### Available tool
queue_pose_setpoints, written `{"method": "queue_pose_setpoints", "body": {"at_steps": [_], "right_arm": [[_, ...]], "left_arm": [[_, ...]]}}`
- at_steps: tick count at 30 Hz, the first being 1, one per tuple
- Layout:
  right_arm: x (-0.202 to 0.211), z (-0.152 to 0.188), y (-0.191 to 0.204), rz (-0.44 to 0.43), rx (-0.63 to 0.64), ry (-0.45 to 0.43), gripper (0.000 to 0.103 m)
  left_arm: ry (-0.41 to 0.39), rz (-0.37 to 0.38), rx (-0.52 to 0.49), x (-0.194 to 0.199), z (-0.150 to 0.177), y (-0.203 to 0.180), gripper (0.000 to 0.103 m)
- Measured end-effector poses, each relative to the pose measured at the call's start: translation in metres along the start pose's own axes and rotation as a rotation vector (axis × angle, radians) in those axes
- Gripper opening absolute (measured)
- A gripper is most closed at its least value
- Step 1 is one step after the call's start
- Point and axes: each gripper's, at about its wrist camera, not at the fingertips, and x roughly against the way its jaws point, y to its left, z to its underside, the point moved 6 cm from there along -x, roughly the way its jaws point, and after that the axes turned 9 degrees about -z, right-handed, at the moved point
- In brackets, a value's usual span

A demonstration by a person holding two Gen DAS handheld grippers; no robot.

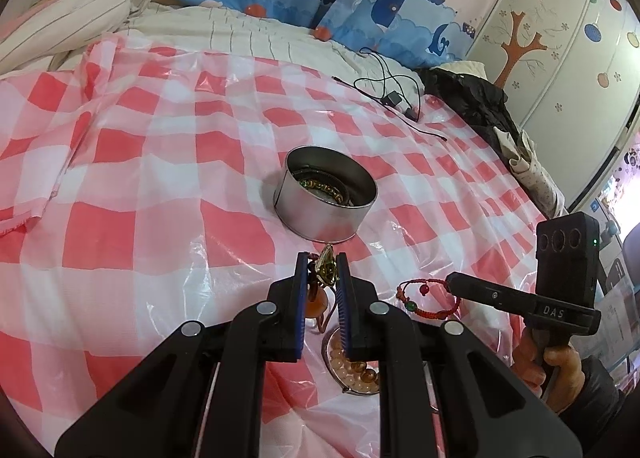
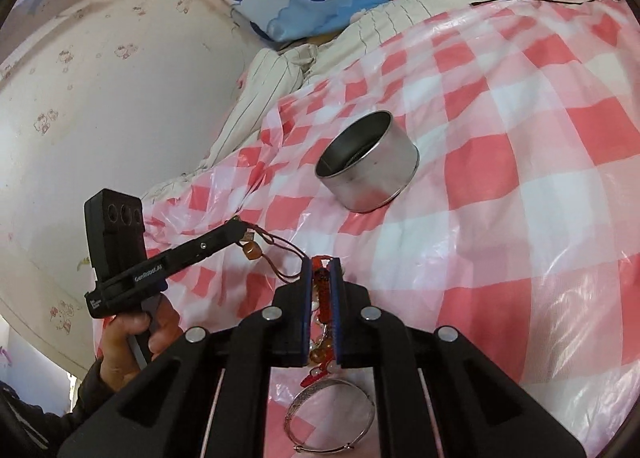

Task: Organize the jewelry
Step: 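Carry the gold charm into the silver tin with the left gripper while the right drops the red bracelet there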

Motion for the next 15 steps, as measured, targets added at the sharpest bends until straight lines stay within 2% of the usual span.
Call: {"method": "queue_pose_setpoints", "body": {"at_steps": [8, 15], "right_arm": [[-0.002, 0.003, 0.003, 0.010, 0.032, 0.005, 0.009], [-0.004, 0.004, 0.002, 0.023, 0.042, 0.012, 0.009]], "left_arm": [[-0.026, -0.094, -0.090, 0.002, 0.000, -0.009, 0.012], [-0.040, -0.141, -0.140, 0.003, -0.001, -0.012, 0.012]]}}
